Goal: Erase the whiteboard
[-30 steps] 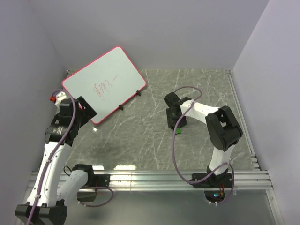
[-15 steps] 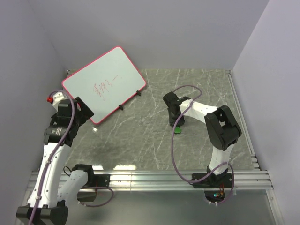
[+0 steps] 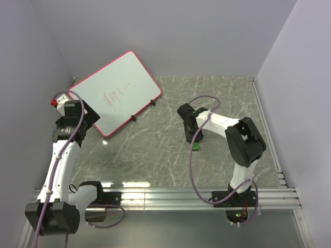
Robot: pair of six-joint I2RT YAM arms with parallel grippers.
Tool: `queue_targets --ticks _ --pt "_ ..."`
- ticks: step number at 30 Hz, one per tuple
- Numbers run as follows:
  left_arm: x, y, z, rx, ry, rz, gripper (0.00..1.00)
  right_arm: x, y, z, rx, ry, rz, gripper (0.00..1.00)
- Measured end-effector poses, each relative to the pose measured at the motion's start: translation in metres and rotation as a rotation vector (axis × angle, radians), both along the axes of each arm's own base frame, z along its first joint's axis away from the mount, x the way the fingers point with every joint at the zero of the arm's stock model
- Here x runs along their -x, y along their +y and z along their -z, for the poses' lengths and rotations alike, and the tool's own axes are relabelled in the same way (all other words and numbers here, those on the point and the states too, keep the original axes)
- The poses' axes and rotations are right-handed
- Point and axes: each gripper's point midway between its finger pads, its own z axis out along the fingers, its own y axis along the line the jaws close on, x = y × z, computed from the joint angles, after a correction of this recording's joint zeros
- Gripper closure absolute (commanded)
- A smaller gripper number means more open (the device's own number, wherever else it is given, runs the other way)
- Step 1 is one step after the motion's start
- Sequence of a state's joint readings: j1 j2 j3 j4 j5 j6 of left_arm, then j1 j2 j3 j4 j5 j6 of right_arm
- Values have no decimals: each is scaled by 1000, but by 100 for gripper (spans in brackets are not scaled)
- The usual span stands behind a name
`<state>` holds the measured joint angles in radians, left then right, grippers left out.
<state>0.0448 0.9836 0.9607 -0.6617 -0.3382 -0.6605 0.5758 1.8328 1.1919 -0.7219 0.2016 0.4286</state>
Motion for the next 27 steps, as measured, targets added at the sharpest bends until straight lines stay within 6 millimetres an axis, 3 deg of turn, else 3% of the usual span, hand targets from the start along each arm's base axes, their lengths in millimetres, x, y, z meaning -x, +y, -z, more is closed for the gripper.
queue_targets --ticks 2,5,7,19,24,27 --pt "-3 3 0 -7 -1 -2 5 0 0 0 1 1 -3 68" --pt "-7 7 0 -16 -5 -6 5 1 0 0 3 3 -3 91" --pt "-10 11 0 -23 -13 -10 8 1 0 0 3 3 -2 100" --pt "-44 49 37 106 -96 63 13 14 4 -2 -15 53 -17 100" --pt "-64 31 36 153 -199 202 21 20 11 -15 -65 50 -16 100" --pt "-70 30 34 152 -265 241 24 22 13 -24 -84 48 -14 100"
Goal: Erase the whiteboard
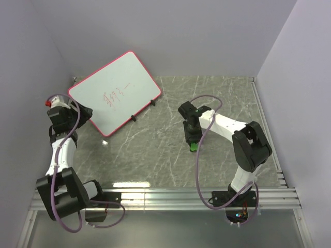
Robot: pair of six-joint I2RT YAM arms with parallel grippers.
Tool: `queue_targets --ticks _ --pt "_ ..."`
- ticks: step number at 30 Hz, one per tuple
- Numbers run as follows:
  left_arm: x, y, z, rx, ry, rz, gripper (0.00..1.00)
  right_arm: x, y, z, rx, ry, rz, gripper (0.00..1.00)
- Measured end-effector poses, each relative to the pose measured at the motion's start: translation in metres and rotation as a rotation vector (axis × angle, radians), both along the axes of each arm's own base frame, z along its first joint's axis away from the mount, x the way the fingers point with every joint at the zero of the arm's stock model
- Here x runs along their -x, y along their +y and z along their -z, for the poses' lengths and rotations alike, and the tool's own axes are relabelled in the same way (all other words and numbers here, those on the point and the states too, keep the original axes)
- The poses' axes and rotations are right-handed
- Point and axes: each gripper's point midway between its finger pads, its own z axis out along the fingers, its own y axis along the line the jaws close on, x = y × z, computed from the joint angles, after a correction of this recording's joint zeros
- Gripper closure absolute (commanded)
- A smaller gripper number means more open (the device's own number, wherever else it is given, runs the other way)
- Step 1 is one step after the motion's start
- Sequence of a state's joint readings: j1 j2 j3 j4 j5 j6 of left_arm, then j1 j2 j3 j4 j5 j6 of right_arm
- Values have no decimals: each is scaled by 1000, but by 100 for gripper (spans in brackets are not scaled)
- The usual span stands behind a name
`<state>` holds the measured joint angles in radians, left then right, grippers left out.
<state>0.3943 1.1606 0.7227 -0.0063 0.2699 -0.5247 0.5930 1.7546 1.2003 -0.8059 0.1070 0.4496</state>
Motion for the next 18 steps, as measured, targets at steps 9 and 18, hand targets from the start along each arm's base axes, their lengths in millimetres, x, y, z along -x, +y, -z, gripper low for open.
queue_targets --ticks 9,18 --pt "-18 21 22 38 -65 7 28 -18 12 -41 -39 -59 -13 100" --pt "-45 10 38 166 -140 120 31 -25 15 -60 -45 -85 -27 100"
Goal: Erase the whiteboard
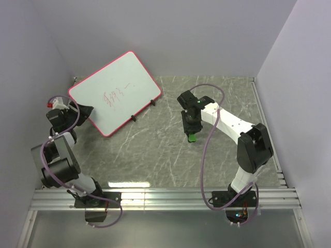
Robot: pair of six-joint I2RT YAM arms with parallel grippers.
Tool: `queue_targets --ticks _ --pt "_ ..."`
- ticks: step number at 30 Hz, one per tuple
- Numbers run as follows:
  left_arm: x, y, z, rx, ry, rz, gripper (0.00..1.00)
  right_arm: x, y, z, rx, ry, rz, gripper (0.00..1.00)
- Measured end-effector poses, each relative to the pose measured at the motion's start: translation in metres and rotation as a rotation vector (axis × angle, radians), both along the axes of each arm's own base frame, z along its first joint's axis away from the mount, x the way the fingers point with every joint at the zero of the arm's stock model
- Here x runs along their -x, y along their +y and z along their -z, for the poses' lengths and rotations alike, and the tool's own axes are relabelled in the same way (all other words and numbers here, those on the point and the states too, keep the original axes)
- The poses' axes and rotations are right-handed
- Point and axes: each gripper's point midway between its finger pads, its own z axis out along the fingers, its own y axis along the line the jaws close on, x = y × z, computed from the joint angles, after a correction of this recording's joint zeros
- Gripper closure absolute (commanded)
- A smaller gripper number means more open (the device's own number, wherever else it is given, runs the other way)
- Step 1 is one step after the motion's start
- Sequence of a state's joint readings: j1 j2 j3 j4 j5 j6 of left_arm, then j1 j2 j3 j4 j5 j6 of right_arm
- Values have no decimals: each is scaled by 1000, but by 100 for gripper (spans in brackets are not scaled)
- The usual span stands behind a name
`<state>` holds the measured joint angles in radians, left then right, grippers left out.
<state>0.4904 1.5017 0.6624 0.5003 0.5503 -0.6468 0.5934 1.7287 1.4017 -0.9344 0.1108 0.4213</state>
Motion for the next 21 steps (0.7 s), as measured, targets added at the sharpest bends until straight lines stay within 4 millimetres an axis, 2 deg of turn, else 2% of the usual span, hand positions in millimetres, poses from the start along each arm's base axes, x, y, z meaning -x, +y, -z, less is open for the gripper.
queue_targets --ticks 3,7,16,18,19,20,21 --pt "-5 -12 4 38 -12 67 33 1 -1 0 3 5 0 100" --pt "-11 -27 -3 43 -39 132 47 2 1 -1 -2 7 2 100" --pt "-9 -70 0 53 0 228 63 -11 19 -21 -49 -55 -11 100" --pt "-3 -83 -2 44 14 244 72 -12 22 -22 -59 -60 -7 100" --pt "1 -90 -6 44 14 254 81 -13 24 -22 -69 -61 -4 100" --pt "5 -97 -12 43 2 270 83 -14 27 -23 -88 -63 -4 100" --pt "7 -103 -20 44 -18 281 92 -15 33 -25 -114 -67 -6 100"
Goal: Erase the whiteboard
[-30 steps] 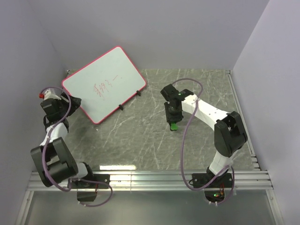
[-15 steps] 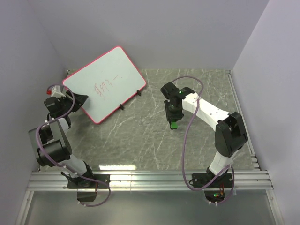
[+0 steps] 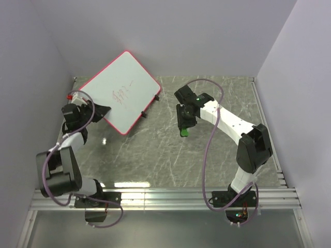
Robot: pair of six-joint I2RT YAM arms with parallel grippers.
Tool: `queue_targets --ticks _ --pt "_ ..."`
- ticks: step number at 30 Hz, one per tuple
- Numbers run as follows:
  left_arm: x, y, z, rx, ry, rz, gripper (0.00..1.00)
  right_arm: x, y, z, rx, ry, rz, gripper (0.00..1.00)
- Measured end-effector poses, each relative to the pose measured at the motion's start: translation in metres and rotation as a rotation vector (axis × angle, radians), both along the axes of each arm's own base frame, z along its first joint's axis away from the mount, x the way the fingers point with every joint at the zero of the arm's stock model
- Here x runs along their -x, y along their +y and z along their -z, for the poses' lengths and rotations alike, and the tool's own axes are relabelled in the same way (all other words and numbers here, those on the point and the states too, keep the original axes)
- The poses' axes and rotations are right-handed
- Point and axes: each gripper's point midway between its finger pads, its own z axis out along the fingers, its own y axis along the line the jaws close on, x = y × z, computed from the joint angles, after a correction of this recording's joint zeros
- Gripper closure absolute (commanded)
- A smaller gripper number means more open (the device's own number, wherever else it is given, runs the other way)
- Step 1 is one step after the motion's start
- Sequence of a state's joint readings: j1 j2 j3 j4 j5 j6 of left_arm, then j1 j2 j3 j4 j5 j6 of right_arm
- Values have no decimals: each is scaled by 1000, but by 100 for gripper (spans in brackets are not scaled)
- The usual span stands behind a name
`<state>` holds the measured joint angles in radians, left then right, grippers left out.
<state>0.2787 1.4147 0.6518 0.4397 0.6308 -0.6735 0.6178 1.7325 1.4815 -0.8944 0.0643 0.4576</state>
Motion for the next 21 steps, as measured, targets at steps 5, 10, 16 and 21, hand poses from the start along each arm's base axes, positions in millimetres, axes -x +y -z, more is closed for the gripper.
queue_targets --ticks 5,10,16,21 --pt "14 -24 -28 -8 -69 22 100 -20 54 -26 -258 -49 -20 100" --pt "20 -25 -20 20 -41 -38 100 -73 155 -89 -631 -107 -63 100" --pt "25 -28 -5 51 -58 -77 100 -115 268 -143 -915 -173 -170 100" --pt "20 -28 3 74 -62 -83 100 -93 300 -111 -947 -60 -154 100"
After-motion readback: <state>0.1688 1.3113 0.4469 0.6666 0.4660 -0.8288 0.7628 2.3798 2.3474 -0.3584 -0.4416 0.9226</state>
